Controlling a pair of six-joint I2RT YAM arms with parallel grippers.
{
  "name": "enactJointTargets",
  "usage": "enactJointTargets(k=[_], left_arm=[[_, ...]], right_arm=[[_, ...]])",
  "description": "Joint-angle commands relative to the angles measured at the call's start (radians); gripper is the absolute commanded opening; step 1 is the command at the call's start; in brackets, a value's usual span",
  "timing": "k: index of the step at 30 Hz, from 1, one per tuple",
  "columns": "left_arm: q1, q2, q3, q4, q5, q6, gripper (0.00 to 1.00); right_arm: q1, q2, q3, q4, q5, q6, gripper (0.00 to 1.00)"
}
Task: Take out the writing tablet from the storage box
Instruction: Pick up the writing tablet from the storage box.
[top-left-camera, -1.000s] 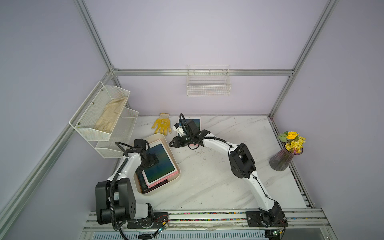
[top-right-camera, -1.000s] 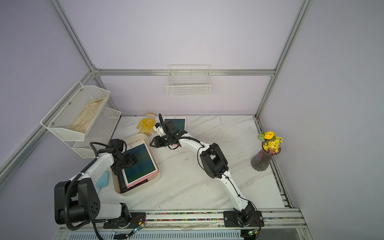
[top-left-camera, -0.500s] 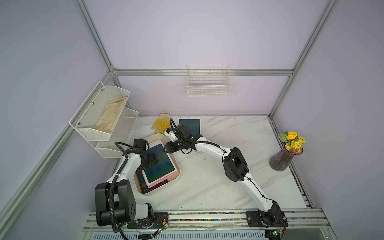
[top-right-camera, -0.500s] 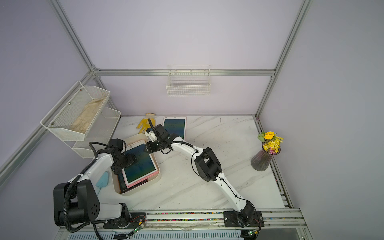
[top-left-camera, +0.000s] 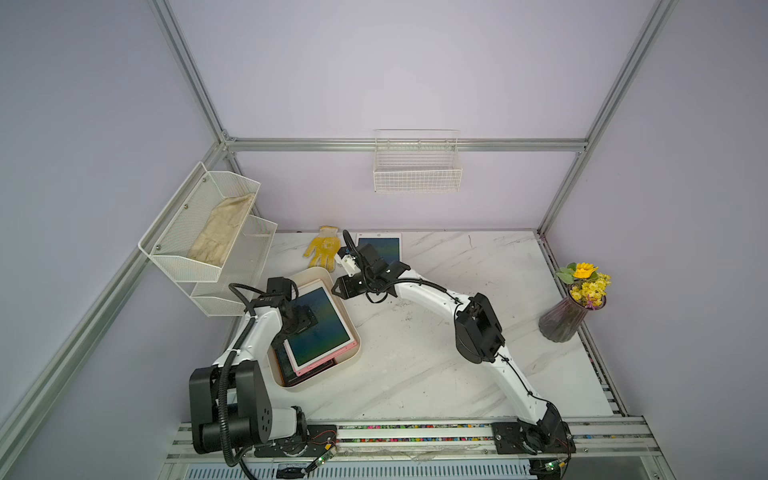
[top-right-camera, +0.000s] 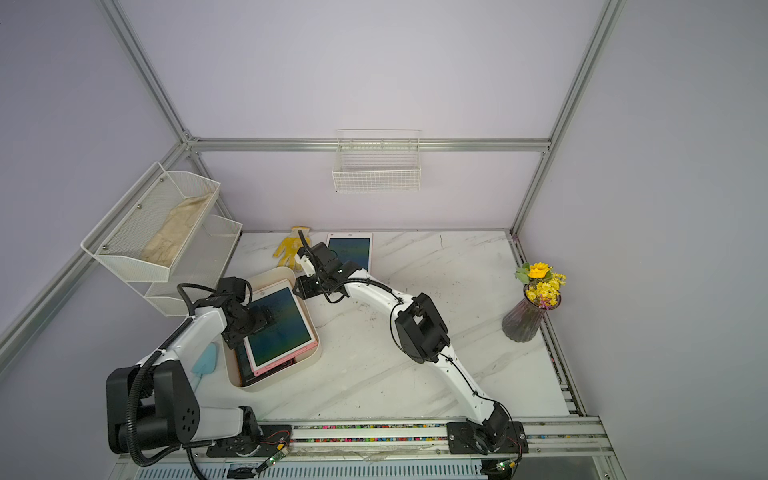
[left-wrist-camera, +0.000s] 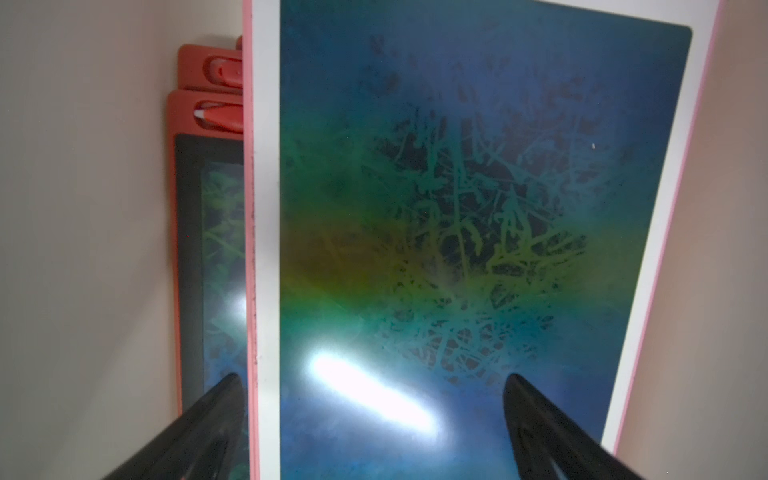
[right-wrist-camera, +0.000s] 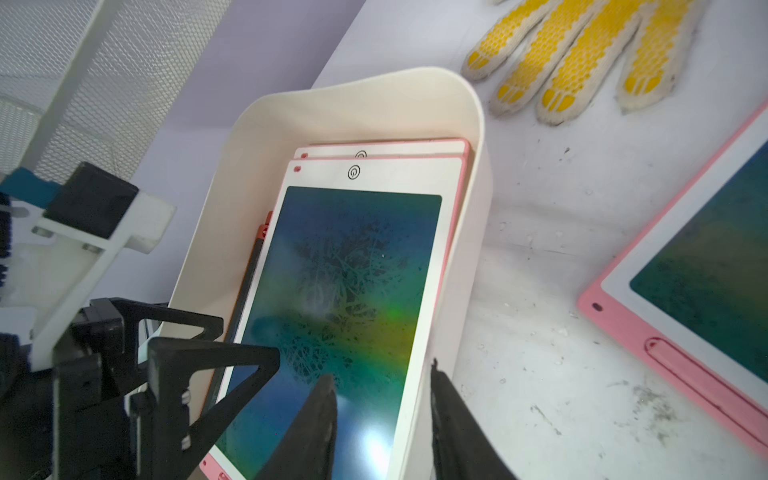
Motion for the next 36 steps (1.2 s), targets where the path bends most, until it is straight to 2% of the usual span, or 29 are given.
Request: enactJointTargets(k=[1,26,36], left_arm=[[-0.001,-0.027,0.006,0.023,0.014,-0.002,0.96],[-0.001,-0.037,-0.018,0.038,0.008,-0.005,0.96],[0.000,0.008,-0.014,0.043,0.014,-0.003,0.97]], right_arm=[[-0.004,-0.021,0.002,-0.036,0.040,-0.021,0.41],[0.018,0.164,0.115,-0.109,0.025,-0.019,0.41],[0.016,0.187,0.057,-0.042,-0.004,0.009,0.14]])
